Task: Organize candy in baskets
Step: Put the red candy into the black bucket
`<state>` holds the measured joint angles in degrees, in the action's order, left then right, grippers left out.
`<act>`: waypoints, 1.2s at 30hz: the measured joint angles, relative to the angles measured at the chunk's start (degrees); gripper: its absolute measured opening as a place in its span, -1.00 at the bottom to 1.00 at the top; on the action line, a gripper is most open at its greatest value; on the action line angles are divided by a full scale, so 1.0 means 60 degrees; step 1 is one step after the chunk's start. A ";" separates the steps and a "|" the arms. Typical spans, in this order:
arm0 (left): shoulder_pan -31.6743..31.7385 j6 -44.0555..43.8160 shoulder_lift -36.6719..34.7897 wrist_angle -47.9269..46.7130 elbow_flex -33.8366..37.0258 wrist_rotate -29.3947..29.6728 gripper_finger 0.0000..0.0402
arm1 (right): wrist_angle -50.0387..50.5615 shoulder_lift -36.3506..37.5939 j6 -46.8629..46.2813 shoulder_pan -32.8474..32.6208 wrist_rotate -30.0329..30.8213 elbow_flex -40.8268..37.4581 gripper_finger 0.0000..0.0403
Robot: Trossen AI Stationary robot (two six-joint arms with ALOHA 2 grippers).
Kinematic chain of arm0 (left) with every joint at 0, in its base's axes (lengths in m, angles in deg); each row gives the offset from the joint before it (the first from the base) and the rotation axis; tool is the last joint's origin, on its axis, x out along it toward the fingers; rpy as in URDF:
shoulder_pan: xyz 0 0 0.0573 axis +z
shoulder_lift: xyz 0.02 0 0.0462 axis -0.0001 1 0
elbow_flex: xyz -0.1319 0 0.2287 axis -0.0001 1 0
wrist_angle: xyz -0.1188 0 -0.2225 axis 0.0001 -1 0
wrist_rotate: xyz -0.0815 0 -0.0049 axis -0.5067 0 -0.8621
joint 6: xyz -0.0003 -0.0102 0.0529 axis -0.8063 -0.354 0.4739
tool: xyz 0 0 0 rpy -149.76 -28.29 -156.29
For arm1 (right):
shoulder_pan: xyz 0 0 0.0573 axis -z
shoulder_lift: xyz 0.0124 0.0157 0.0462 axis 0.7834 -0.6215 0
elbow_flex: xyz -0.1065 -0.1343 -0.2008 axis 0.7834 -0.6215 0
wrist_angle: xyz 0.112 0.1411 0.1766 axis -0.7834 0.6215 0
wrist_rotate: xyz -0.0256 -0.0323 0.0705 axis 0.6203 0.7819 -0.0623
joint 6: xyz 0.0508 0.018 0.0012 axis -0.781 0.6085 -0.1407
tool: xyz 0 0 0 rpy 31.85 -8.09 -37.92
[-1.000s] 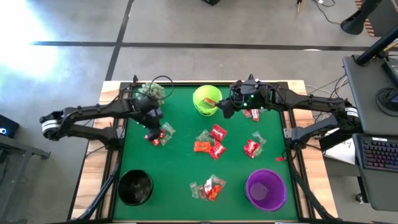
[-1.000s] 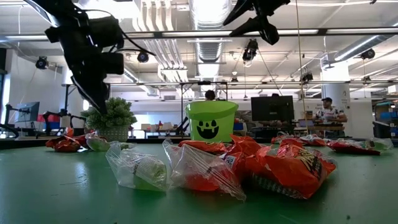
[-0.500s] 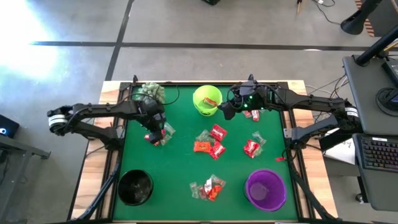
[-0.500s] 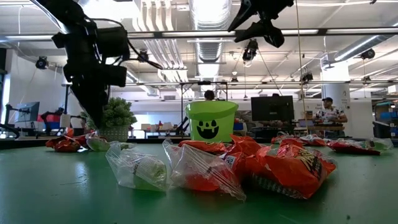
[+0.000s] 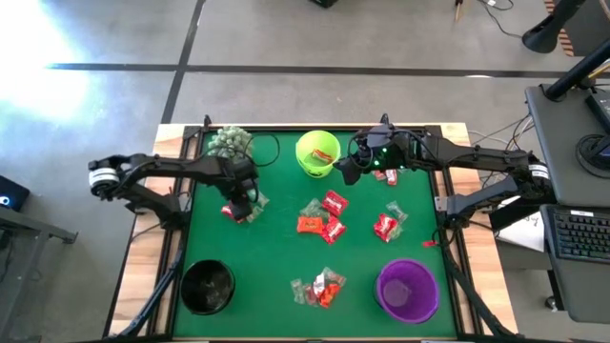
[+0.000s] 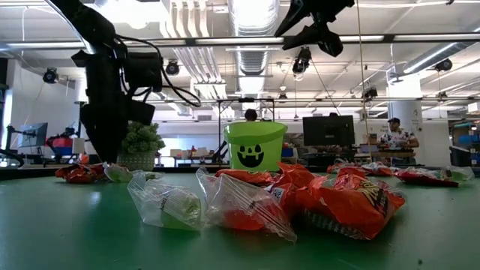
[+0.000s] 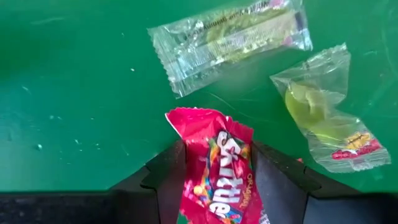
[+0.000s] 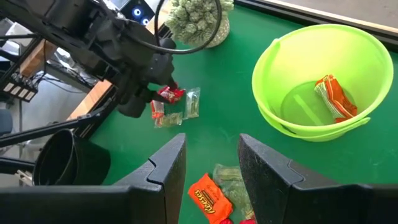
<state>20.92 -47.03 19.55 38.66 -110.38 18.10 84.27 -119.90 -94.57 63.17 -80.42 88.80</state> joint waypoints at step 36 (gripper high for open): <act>-0.0407 -0.0107 -0.4522 -0.2760 -0.1293 -0.2488 -0.98 | 0.0004 0.0000 0.0007 0.0000 0.0004 0.0000 -0.32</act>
<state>18.48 -47.67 -7.59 22.10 -118.14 3.17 84.30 -119.90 -94.53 63.17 -80.40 88.80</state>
